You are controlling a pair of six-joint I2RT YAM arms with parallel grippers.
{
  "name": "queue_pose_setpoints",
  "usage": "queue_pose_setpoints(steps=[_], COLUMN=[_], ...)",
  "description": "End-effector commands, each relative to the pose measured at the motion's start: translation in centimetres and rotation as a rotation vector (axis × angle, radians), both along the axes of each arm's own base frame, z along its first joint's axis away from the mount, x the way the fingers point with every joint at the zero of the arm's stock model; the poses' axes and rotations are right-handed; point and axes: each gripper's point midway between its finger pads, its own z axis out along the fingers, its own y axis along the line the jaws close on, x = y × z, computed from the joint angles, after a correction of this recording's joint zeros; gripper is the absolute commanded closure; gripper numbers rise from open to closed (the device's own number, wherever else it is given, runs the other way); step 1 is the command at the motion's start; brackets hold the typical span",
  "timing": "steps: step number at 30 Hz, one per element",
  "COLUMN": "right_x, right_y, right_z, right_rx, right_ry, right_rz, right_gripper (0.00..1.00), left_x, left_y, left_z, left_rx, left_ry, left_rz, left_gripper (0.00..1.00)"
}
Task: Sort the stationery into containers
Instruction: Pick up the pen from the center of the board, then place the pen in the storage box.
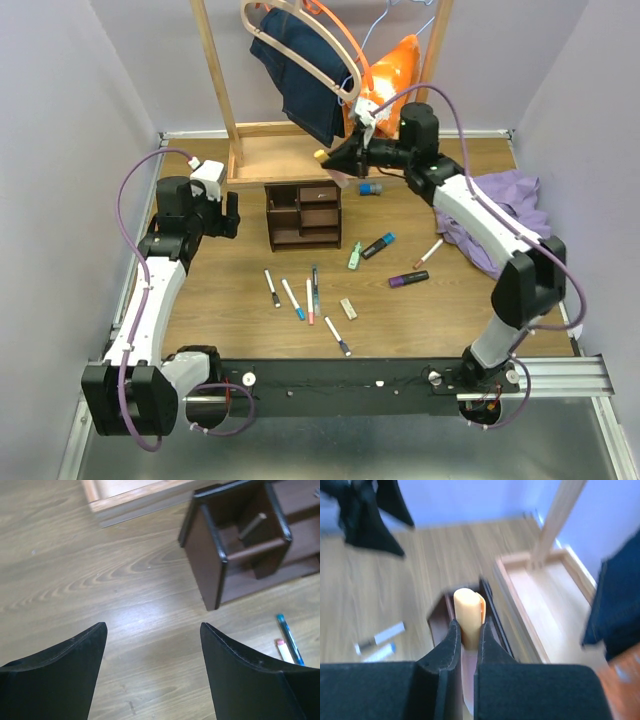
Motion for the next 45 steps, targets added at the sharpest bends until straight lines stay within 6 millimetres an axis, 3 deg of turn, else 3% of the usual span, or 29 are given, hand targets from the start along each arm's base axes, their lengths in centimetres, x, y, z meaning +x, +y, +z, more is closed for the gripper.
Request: queue_pose_setpoints(steps=[1,6,7,13,14,21,25,27,31,34,38,39,42,43,45], right_x=[0.2,0.8,1.0,1.1,1.4,2.6,3.7,3.8,3.8,3.4,2.7,2.3,1.2,0.4,-1.0], right_y=[5.4,8.4,9.1,11.6,12.0,14.2,15.0,15.0,14.6,14.2,13.5,13.1,12.0,11.1,9.2], right_z=[3.3,1.5,0.4,-1.1,-2.1,-4.6,-7.6,-8.3,-9.3,-9.3,-8.1,-7.0,-6.8,-4.7,-6.0], right_rx=[0.265,0.292,0.285,0.295,0.290,0.283,0.240,0.219,0.196,0.180,0.171,0.168,0.126,0.128,0.028], right_ry=[0.109,0.123,0.148,0.180,0.197,0.208,0.212,0.209,0.184,0.175,0.166,0.128,0.134,0.103,0.099], right_rz=[0.123,0.154,0.162,0.197,0.197,0.204,0.199,0.204,0.180,0.180,0.171,0.175,0.163,0.164,0.165], right_gripper=[0.99,0.99,0.99,0.99,0.99,0.99,0.96,0.93,0.70,0.60,0.53,0.53,0.50,0.50,0.50], left_x=[0.1,-0.3,-0.4,-0.8,-0.8,-1.3,-1.6,-1.6,-1.6,-1.7,-1.5,-1.5,-1.3,-1.3,-1.3], left_y=[1.5,1.8,1.9,2.2,2.2,2.4,2.7,2.9,3.1,3.1,3.1,3.0,2.9,2.8,2.6], left_z=[-0.2,-0.9,-1.0,-1.7,-1.7,-2.3,-2.8,-2.8,-2.7,-2.7,-2.4,-2.3,-1.8,-1.6,-1.0], left_rx=[-0.071,-0.097,-0.099,-0.086,-0.085,-0.088,-0.088,-0.085,-0.084,-0.090,-0.106,-0.109,-0.117,-0.118,-0.118], left_ry=[0.013,0.030,0.030,0.041,0.041,0.058,0.069,0.067,0.060,0.057,0.044,0.040,0.022,0.017,0.002], left_rz=[0.103,0.133,0.136,0.139,0.136,0.146,0.155,0.162,0.170,0.172,0.174,0.170,0.161,0.152,0.139], left_gripper=[0.16,0.16,0.16,0.16,0.16,0.16,0.16,0.16,0.16,0.16,0.16,0.16,0.16,0.16,0.16])
